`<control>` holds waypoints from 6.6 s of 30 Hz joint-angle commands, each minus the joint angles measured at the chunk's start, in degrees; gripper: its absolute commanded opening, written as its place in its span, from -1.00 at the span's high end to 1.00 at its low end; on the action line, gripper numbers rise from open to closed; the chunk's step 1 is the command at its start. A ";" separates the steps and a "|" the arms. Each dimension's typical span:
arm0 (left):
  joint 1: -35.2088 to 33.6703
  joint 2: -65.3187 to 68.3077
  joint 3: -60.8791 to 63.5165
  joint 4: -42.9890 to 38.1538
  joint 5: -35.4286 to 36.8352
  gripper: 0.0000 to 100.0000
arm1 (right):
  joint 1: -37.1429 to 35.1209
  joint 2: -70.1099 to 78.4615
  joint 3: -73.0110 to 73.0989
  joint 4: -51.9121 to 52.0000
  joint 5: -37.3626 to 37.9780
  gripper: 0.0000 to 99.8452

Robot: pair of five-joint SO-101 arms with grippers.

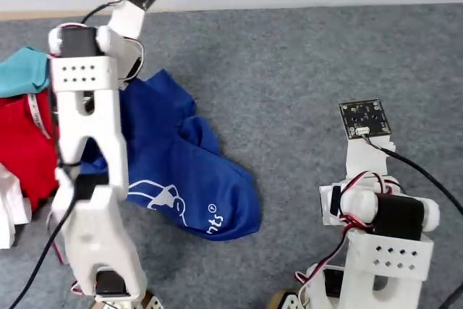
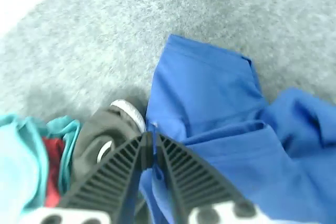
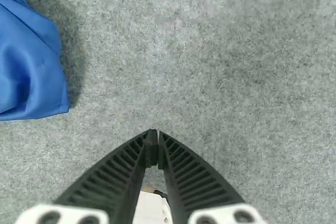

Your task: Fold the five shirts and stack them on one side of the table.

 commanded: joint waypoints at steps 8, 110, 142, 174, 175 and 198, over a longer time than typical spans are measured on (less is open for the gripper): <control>-16.09 -45.63 40.92 1.41 -12.48 0.99 | -14.46 0.48 -0.53 0.84 0.62 0.98; -28.92 -58.55 79.16 -17.41 -21.71 0.99 | -41.63 42.15 -16.70 -6.73 6.24 0.49; -11.87 -58.99 74.33 -6.51 -13.80 0.62 | -35.65 41.89 -16.70 -0.48 6.59 0.49; -13.80 -58.73 111.96 -33.23 -22.15 0.62 | -26.07 42.07 -16.62 0.57 11.08 0.49; -14.77 -58.90 111.96 -33.23 -22.15 0.62 | -26.07 42.07 -16.62 0.57 11.08 0.49; -23.82 -59.08 107.38 -23.30 -28.92 0.62 | -26.33 42.33 -16.70 -0.04 11.08 0.49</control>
